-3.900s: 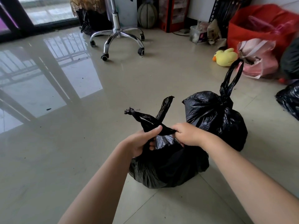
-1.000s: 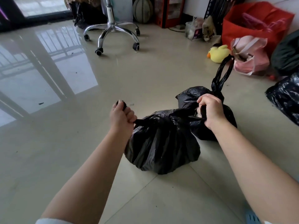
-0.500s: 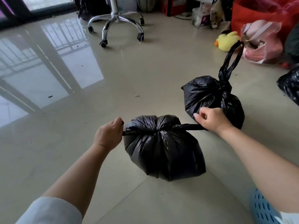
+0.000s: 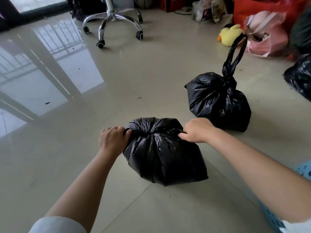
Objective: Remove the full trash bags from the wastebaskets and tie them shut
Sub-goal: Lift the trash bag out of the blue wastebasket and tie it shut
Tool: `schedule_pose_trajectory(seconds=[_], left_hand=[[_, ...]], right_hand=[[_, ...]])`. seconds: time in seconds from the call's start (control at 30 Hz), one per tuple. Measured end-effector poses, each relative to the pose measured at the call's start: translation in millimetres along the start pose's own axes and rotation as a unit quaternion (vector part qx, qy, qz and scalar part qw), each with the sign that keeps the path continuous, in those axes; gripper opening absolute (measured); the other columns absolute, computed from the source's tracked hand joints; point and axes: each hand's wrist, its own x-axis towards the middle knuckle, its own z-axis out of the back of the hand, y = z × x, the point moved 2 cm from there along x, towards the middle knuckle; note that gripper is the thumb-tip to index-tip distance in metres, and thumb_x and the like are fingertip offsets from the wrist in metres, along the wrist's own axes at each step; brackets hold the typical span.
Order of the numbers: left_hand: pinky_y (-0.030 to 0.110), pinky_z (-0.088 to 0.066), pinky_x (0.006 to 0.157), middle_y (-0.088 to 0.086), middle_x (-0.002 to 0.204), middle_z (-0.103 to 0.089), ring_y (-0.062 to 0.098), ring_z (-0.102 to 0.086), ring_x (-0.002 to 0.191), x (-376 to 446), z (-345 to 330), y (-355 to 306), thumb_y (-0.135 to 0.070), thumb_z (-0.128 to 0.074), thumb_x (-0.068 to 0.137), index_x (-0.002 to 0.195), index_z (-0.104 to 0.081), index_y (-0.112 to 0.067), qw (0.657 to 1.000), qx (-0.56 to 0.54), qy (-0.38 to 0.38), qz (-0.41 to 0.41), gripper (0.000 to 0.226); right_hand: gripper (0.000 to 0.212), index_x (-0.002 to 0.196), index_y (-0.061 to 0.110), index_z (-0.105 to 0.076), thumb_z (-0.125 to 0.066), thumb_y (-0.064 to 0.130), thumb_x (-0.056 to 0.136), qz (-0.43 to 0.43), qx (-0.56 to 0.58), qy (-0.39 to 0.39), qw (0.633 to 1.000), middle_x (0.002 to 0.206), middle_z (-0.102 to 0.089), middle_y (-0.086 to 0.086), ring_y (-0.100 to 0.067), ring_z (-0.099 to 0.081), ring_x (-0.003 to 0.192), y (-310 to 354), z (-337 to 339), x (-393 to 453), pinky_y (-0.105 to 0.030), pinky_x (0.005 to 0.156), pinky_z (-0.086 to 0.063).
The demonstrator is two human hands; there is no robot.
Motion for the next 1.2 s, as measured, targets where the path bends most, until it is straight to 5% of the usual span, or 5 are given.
schedule_pose_trajectory(seconds=[0.13, 0.37, 0.7, 0.9, 1.2], left_hand=[[0.028, -0.051, 0.052, 0.011, 0.046, -0.06, 0.03, -0.065, 0.048, -2, -8, 19, -0.042, -0.04, 0.086, 0.045, -0.062, -0.006, 0.994, 0.018, -0.066, -0.086, 0.059], [0.023, -0.049, 0.046, 0.004, 0.036, -0.054, 0.023, -0.059, 0.036, -8, -13, 35, -0.04, -0.041, 0.077, 0.035, -0.061, -0.013, 0.988, 0.077, -0.08, -0.11, 0.053], [0.033, -0.039, 0.09, 0.019, 0.11, -0.067, 0.034, -0.058, 0.108, 9, -2, 5, -0.027, -0.039, 0.095, 0.095, -0.065, -0.006, 0.985, -0.088, 0.053, 0.138, 0.034], [0.009, -0.046, 0.068, 0.004, 0.085, -0.066, -0.009, -0.064, 0.067, 20, 25, -14, -0.001, -0.056, 0.088, 0.097, -0.068, -0.007, 0.817, -0.544, -0.075, 0.176, 0.016], [0.009, -0.035, 0.033, 0.006, 0.063, -0.067, 0.002, -0.059, 0.037, 9, 30, -54, 0.012, -0.033, 0.095, 0.108, -0.043, -0.016, 0.64, -0.743, 0.179, 0.078, 0.032]], right_hand=[[0.057, 0.048, 0.018, -0.035, -0.031, 0.053, 0.093, 0.027, 0.034, -0.01, 0.999, 0.079, -0.063, -0.006, -0.027, -0.057, 0.09, -2, 4, -5, -0.027, 0.071, -0.033], [0.059, 0.046, 0.016, -0.03, -0.033, 0.053, 0.092, 0.017, 0.098, 0.014, 0.995, 0.053, -0.036, 0.002, -0.023, -0.043, 0.066, -6, -13, -2, -0.025, 0.051, -0.027], [0.046, 0.072, 0.011, -0.051, -0.042, 0.054, 0.088, 0.06, -0.054, 0.034, 0.996, 0.088, -0.062, -0.006, -0.03, -0.058, 0.09, 25, -13, -6, -0.029, 0.065, -0.037], [0.02, 0.095, 0.015, -0.058, -0.038, 0.019, 0.092, 0.024, -0.058, -0.008, 0.998, 0.112, -0.064, -0.009, -0.029, -0.058, 0.105, 14, 0, 1, -0.037, 0.095, -0.036], [0.029, 0.111, 0.005, -0.049, -0.033, 0.023, 0.096, 0.027, 0.072, -0.005, 0.997, 0.117, -0.06, -0.016, -0.031, -0.057, 0.106, 8, -12, 2, -0.032, 0.072, -0.034]])
